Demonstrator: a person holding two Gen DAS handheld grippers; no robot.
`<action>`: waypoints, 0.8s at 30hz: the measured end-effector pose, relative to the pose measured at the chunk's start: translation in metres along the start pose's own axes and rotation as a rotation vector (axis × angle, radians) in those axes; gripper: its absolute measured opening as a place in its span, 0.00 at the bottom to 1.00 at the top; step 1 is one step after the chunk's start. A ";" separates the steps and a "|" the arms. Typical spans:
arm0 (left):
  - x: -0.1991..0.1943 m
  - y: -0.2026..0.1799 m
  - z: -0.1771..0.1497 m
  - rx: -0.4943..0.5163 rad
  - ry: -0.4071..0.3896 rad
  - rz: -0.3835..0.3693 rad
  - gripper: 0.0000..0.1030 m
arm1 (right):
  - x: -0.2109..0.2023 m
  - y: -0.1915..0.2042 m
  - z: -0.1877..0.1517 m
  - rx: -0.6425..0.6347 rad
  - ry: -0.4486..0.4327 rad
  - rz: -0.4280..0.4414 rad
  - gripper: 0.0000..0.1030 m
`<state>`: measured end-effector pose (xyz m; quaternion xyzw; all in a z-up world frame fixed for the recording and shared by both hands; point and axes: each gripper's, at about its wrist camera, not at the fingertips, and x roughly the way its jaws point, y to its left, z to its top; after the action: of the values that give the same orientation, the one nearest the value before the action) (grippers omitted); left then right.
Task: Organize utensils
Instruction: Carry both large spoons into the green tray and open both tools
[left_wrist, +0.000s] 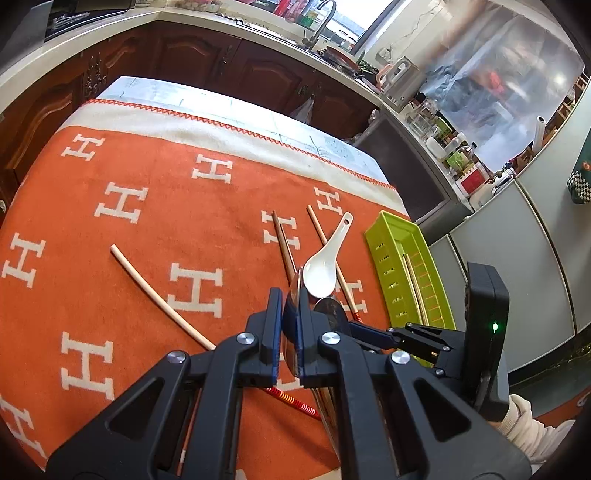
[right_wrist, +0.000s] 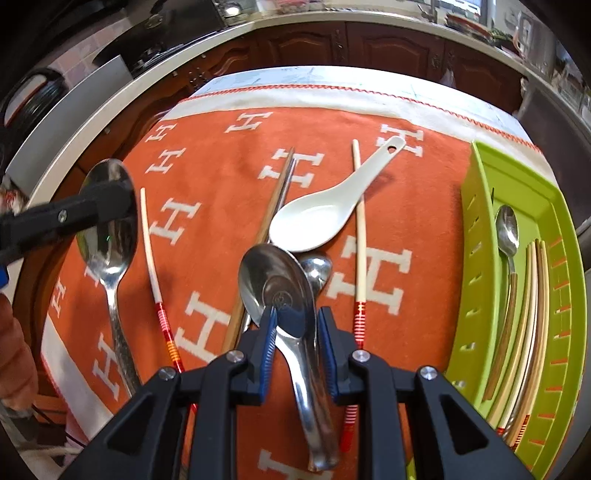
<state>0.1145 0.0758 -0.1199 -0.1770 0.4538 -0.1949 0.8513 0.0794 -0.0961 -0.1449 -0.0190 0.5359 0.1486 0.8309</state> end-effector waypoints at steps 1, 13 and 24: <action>0.000 0.000 0.000 0.000 0.003 0.001 0.04 | 0.000 0.001 -0.001 -0.008 0.001 -0.001 0.12; -0.008 -0.013 -0.002 0.020 0.007 -0.009 0.04 | -0.019 -0.007 -0.014 0.033 -0.030 0.084 0.01; -0.026 -0.034 -0.003 0.056 0.010 -0.050 0.04 | -0.052 -0.025 -0.024 0.132 -0.072 0.146 0.01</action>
<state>0.0930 0.0591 -0.0864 -0.1633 0.4478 -0.2294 0.8487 0.0454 -0.1368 -0.1113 0.0800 0.5145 0.1736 0.8359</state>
